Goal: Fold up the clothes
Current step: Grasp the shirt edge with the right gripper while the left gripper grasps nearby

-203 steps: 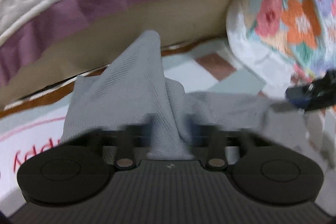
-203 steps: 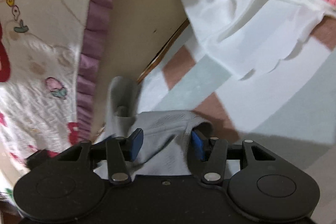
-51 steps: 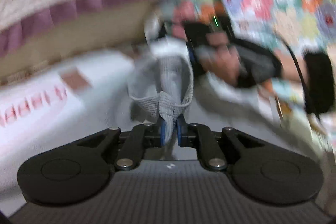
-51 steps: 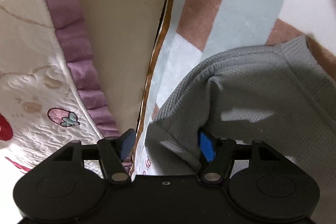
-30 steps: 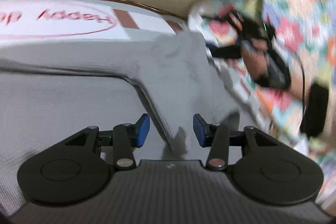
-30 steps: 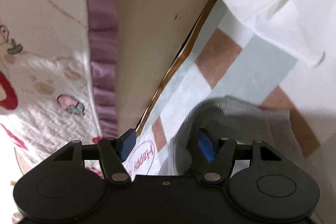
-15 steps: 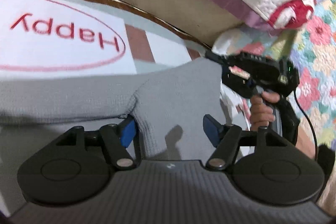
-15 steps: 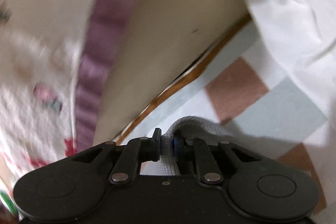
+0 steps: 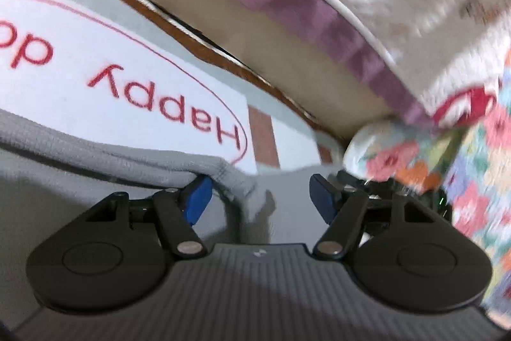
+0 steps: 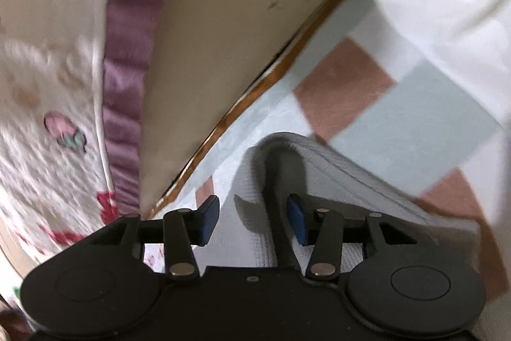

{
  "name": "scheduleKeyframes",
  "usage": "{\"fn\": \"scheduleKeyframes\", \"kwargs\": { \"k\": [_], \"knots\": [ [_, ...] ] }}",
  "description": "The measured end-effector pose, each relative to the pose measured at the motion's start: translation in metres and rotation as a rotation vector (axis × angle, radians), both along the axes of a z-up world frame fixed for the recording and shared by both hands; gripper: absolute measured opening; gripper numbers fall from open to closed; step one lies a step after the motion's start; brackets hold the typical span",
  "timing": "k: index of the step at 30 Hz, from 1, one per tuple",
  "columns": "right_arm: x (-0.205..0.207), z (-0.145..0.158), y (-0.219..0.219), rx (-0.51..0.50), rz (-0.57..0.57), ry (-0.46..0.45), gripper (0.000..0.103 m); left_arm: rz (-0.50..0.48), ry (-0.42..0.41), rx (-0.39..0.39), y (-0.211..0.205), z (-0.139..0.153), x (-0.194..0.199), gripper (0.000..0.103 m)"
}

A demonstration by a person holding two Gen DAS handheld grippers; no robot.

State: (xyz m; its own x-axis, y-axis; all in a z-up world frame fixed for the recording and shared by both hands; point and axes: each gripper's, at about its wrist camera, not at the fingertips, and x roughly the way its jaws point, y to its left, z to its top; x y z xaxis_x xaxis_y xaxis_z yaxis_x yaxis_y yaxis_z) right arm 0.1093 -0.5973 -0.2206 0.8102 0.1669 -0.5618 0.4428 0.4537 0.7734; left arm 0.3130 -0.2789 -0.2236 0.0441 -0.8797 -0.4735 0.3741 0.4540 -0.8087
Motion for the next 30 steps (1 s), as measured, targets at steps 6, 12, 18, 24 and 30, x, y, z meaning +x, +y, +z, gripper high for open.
{"fn": "scheduleKeyframes", "kwargs": {
  "k": [6,12,18,24,30],
  "knots": [
    [0.026,0.01,-0.002,-0.152,-0.074,0.031,0.012,-0.02,-0.215,0.108,-0.014,0.01,-0.003,0.02],
    [0.025,0.017,-0.005,-0.229,-0.088,0.045,0.009,-0.009,-0.405,0.18,-0.006,0.015,0.001,0.009],
    [0.03,0.02,-0.009,-0.292,-0.068,0.085,0.009,0.011,-0.45,0.265,0.057,0.045,0.015,0.014],
    [0.033,0.018,-0.006,-0.314,-0.067,0.124,0.007,0.117,-0.473,0.444,0.173,0.068,0.026,0.059],
    [0.031,0.025,-0.002,-0.318,-0.094,0.134,0.007,0.32,-0.47,0.564,0.305,0.05,0.033,0.067]
  ]
}}
